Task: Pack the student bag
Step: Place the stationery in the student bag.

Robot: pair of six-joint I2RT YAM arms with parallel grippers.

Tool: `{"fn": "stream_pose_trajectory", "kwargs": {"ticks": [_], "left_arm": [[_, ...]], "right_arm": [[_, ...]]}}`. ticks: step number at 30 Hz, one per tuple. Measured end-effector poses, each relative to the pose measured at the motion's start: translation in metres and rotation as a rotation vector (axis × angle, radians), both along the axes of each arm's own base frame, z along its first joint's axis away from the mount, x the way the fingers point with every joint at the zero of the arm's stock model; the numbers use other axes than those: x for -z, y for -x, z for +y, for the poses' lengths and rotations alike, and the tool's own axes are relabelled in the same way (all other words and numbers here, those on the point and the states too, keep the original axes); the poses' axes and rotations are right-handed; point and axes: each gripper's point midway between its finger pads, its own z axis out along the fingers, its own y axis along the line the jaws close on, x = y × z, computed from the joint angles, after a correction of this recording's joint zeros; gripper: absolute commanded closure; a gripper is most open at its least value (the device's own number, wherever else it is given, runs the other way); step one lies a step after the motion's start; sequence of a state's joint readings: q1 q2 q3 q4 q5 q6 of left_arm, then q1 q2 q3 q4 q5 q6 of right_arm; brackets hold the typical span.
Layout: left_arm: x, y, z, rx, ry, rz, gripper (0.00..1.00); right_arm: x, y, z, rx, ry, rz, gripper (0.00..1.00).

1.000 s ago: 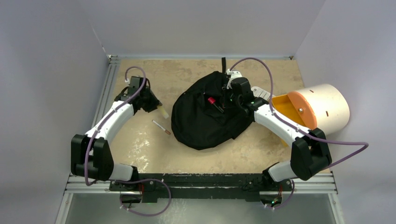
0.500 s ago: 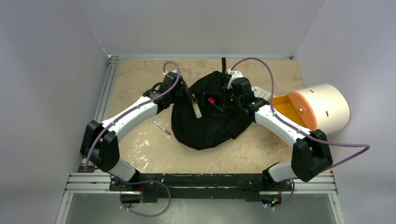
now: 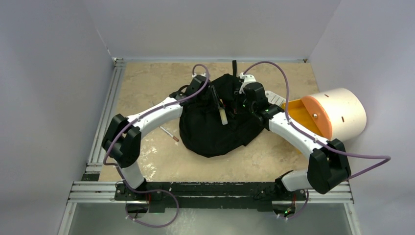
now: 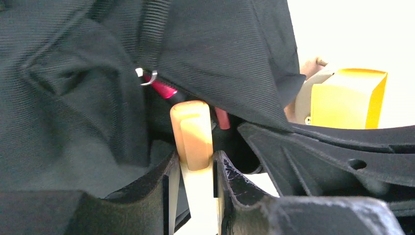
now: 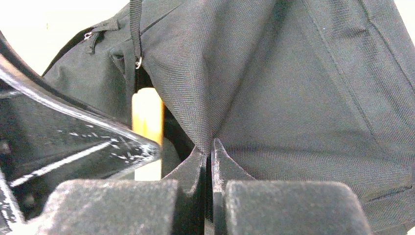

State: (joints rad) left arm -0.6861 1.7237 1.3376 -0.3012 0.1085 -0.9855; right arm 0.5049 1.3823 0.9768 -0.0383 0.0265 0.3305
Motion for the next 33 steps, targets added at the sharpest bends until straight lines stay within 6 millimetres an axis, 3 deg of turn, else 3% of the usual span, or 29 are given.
{"fn": "stream_pose_trajectory", "kwargs": {"ticks": [6, 15, 26, 33], "left_arm": [[0.005, -0.004, -0.021, 0.034, 0.008, 0.005, 0.8], [0.011, -0.022, -0.032, 0.027, 0.005, 0.009, 0.8], [0.015, -0.046, -0.018, -0.062, 0.04, 0.073, 0.8], [0.021, -0.05, -0.022, -0.08, 0.06, 0.115, 0.64]], "right_arm": [[-0.001, 0.001, 0.002, -0.013, -0.007, 0.002, 1.0], [-0.006, 0.003, 0.002, -0.017, -0.015, -0.01, 1.0], [-0.006, 0.003, 0.003, -0.018, -0.023, -0.014, 1.0], [-0.006, 0.003, 0.003, -0.018, -0.024, -0.014, 1.0]]}}
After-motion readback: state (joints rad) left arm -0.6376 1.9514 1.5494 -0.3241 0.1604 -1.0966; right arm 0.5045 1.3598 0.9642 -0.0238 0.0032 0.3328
